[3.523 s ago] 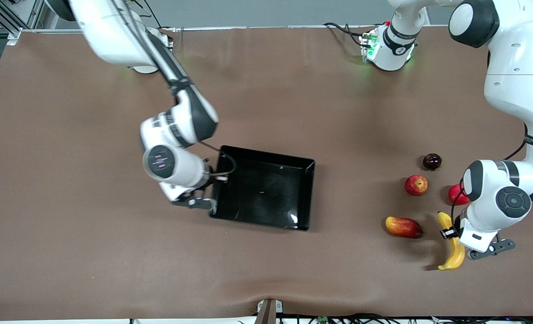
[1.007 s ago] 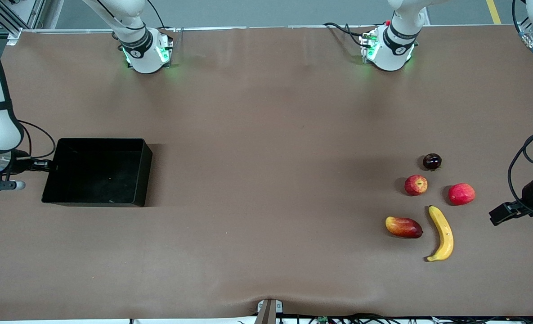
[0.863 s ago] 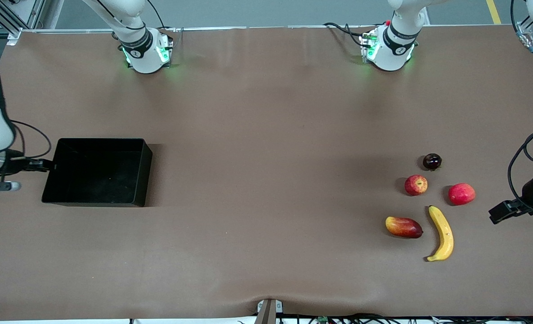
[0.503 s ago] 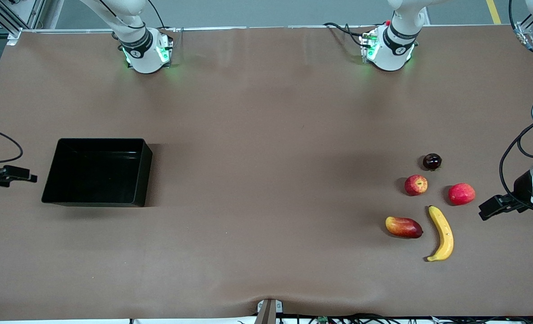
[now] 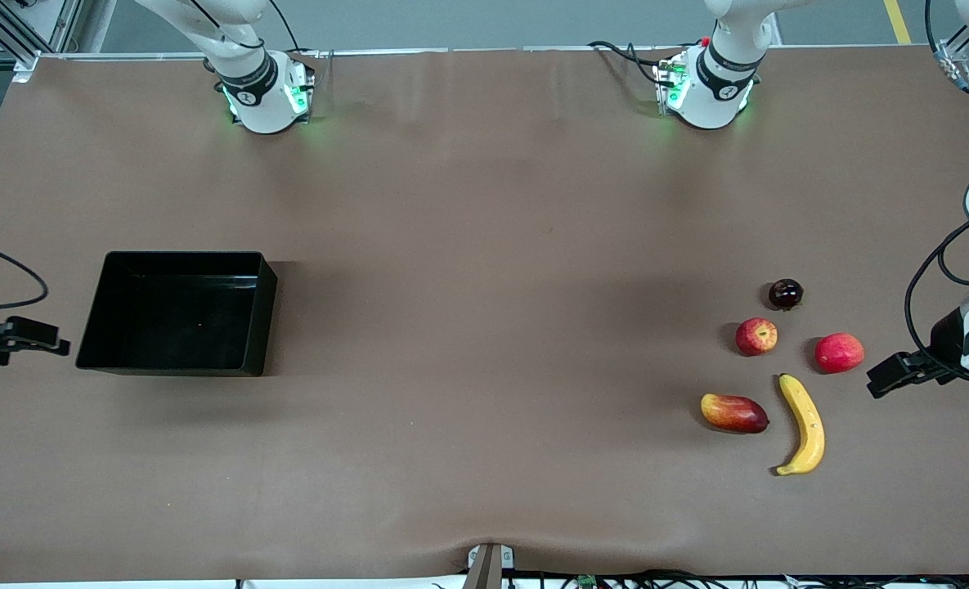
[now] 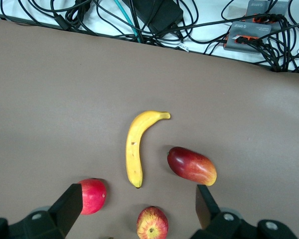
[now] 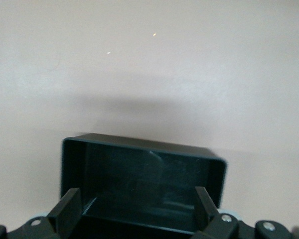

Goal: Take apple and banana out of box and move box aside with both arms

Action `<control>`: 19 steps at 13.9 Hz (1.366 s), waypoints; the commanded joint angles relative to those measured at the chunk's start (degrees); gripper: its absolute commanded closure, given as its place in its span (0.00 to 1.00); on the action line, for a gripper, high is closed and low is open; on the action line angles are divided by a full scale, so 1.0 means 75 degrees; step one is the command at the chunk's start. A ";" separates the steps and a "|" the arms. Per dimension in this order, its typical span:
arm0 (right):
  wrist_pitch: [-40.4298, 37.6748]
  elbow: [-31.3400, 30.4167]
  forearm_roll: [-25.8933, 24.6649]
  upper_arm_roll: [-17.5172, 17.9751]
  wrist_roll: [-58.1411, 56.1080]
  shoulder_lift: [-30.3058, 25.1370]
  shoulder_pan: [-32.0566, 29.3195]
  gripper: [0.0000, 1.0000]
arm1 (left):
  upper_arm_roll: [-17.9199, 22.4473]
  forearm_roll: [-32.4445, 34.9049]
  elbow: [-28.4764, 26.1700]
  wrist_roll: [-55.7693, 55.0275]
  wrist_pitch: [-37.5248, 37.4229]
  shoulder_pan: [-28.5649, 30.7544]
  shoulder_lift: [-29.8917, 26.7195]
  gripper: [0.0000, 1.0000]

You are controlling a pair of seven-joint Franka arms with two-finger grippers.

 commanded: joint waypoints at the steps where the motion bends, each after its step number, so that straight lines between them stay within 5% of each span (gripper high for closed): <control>1: -0.0916 -0.0014 -0.0179 -0.0012 0.0899 -0.0650 0.0314 0.00 | -0.0037 -0.0162 -0.0153 0.0042 -0.0065 0.0031 -0.0189 0.00; 4: -0.1937 -0.0084 -0.0190 -0.0047 0.1475 -0.1167 0.0444 0.00 | -0.0119 -0.0162 -0.0164 0.0018 -0.0065 0.0031 -0.0305 0.00; 13: -0.2688 -0.1959 -0.0225 0.0175 0.2425 -0.4237 0.0619 0.00 | -0.0424 -0.0162 -0.0153 -0.0216 -0.1318 0.0043 -0.0997 0.00; 16: -0.2796 -0.2264 -0.1218 0.0656 0.2449 -0.4451 0.0726 0.00 | -0.0424 -0.0395 -0.0153 -0.0158 -0.1716 0.0043 -0.1243 0.00; 19: -0.2317 -0.2206 -0.1140 0.0656 0.2379 -0.4415 0.0714 0.00 | -0.0436 -0.0455 -0.0153 -0.0088 -0.2056 0.0054 -0.1372 0.00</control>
